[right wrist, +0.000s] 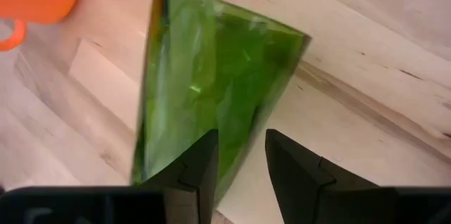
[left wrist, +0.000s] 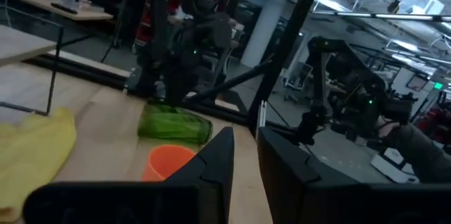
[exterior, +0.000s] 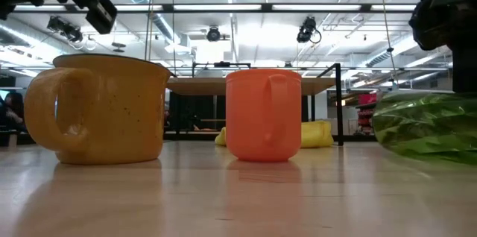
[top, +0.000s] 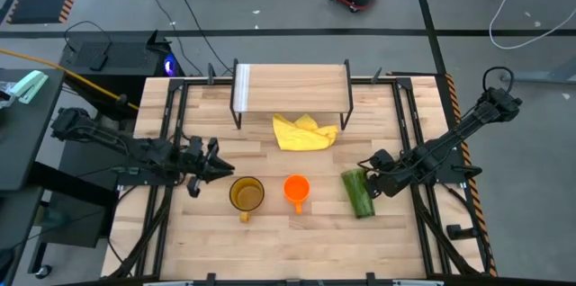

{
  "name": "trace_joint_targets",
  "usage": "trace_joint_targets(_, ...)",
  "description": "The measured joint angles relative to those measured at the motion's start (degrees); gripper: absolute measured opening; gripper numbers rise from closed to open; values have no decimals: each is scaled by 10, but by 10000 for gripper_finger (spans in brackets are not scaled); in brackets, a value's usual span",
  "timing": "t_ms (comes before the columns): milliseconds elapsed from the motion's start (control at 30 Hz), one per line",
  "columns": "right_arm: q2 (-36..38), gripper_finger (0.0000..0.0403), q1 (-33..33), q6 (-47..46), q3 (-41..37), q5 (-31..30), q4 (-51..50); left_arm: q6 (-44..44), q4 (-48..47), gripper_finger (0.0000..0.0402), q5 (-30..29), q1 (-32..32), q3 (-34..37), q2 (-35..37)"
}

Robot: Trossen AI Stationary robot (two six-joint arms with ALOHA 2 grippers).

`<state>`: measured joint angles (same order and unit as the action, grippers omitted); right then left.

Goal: Stack small to large cups/mugs on shelf
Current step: Put the green cup on the shelf

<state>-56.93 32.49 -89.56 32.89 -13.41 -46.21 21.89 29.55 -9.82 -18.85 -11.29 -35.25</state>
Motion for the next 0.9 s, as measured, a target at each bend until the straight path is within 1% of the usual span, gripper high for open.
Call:
trace_joint_targets(67,0,126,0,7,0,0,-1,0,32,69,0,0,-1,-34)
trace_joint_targets(133,0,126,0,8,0,0,-1,0,35,69,1,0,-14,-68)
trace_joint_targets(267,0,126,0,8,0,0,-1,-8,24,73,1,0,-77,-144)
trace_joint_targets(400,0,126,0,11,0,0,1,-30,-48,74,3,9,-177,-228)
trace_joint_targets(467,0,126,0,12,0,0,2,-30,-118,72,3,26,-237,-271)
trace_joint_targets(567,0,126,0,13,0,0,3,-16,-218,68,5,69,-330,-336)
trace_joint_targets(633,0,126,4,13,4,0,2,-4,-271,67,45,106,-390,-380)
trace_joint_targets(733,0,124,20,13,19,-8,-3,1,-315,67,158,155,-473,-449)
trace_joint_targets(800,0,121,38,13,34,-23,-12,1,-340,67,215,182,-521,-492)
trace_joint_targets(833,0,118,49,11,42,-32,-14,1,-351,66,230,193,-544,-512)
trace_joint_targets(900,-1,112,76,-4,58,-53,-19,2,-374,64,236,214,-585,-549)
